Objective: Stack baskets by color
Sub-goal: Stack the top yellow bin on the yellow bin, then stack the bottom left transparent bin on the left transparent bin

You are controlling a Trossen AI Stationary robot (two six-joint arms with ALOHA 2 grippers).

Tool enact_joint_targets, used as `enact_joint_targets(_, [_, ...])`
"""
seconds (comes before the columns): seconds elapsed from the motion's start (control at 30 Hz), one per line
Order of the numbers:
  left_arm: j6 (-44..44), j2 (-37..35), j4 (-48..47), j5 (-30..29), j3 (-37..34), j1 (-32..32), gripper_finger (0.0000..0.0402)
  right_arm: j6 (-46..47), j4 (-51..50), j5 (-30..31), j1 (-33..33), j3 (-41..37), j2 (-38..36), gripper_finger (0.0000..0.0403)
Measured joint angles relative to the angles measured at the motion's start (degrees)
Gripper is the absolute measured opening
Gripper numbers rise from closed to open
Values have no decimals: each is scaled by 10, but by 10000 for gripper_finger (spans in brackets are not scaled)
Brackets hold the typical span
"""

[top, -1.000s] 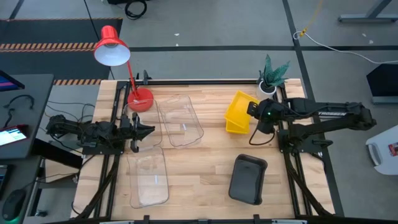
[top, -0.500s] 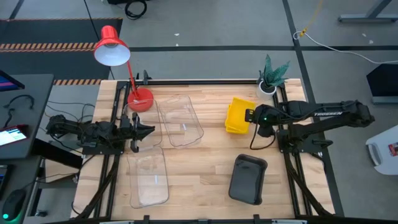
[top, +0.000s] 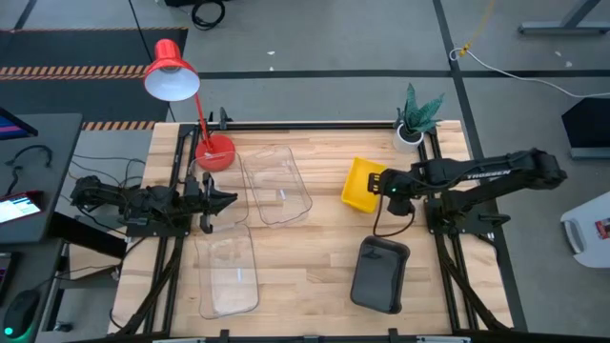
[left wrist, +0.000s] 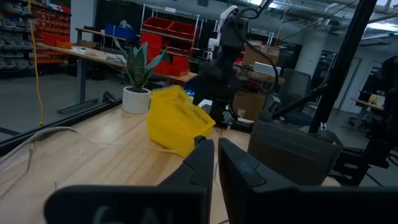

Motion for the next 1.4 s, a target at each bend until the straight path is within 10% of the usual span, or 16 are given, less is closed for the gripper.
enact_joint_targets(0.57, [0,0,0,0,0,0,31,127,21,-52,-2,31,-2,122])
enact_joint_targets(0.97, [0,0,0,0,0,0,28,671,260,-84,-24,46,-10,122])
enact_joint_targets(1.4, [0,0,0,0,0,0,31,852,331,-83,-12,46,-23,122])
